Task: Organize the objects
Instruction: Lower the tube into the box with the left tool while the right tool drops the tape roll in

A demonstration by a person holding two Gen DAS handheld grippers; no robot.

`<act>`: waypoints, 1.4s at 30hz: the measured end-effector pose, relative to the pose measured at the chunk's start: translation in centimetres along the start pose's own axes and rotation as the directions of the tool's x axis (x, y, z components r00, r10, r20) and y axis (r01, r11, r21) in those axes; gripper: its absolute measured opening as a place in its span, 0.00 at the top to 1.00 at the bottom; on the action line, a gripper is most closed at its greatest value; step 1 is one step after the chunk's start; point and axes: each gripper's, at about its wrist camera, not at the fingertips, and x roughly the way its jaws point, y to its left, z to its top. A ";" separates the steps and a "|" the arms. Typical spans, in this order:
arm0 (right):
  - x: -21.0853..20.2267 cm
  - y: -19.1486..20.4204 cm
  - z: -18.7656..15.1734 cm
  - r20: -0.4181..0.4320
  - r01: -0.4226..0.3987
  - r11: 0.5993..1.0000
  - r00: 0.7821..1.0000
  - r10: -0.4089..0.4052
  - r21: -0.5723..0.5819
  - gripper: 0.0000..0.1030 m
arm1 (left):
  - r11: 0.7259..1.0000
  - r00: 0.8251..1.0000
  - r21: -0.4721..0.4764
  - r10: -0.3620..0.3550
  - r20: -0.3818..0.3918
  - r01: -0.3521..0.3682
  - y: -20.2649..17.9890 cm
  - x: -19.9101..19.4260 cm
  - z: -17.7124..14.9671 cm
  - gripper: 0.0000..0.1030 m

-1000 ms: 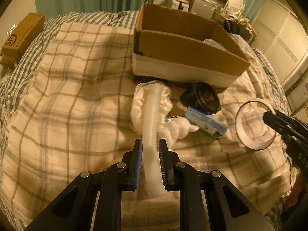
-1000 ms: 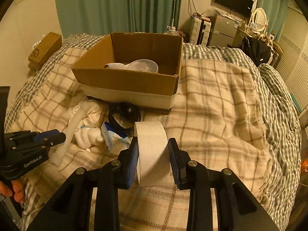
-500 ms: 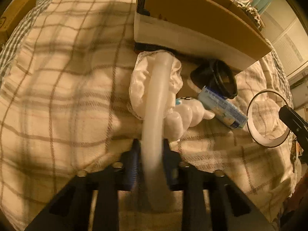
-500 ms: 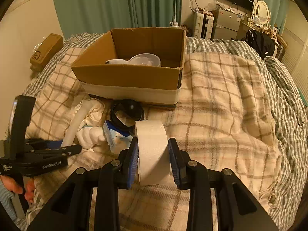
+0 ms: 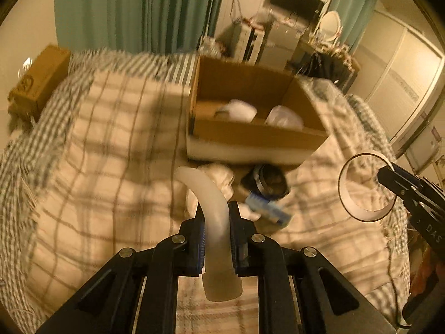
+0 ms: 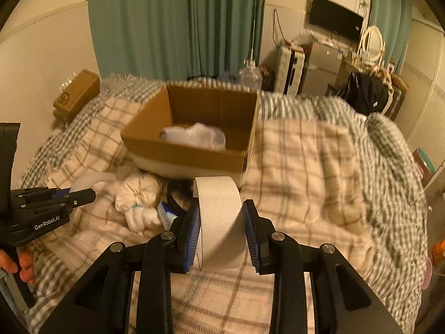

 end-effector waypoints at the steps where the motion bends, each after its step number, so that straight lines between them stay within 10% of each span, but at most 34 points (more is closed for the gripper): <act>1: -0.5 0.0 0.5 0.013 0.000 1.000 1.000 0.000 -0.005 0.71 | 1.000 1.000 0.010 -0.003 0.014 0.002 -0.3 -0.5 0.6 0.86; 20: 0.6 -0.4 14.9 0.196 -0.012 0.999 0.980 0.021 -0.048 0.72 | 0.990 0.986 0.144 -0.032 0.161 0.009 -5.6 1.1 15.4 0.86; 37: 14.0 -3.3 15.0 0.080 -0.048 0.998 0.996 0.045 0.036 0.73 | 0.989 0.999 0.147 -0.027 0.041 0.021 -4.8 11.9 15.6 0.84; 40: 14.0 -3.7 14.9 0.090 -0.051 0.997 0.995 0.045 0.056 0.60 | 0.988 1.000 0.152 -0.013 0.020 0.010 -5.3 11.9 15.5 0.66; 42: 13.5 -3.8 15.0 0.097 -0.051 0.997 0.994 0.046 0.053 0.32 | 0.988 0.999 0.156 0.013 0.033 -0.018 -5.4 11.2 15.3 0.29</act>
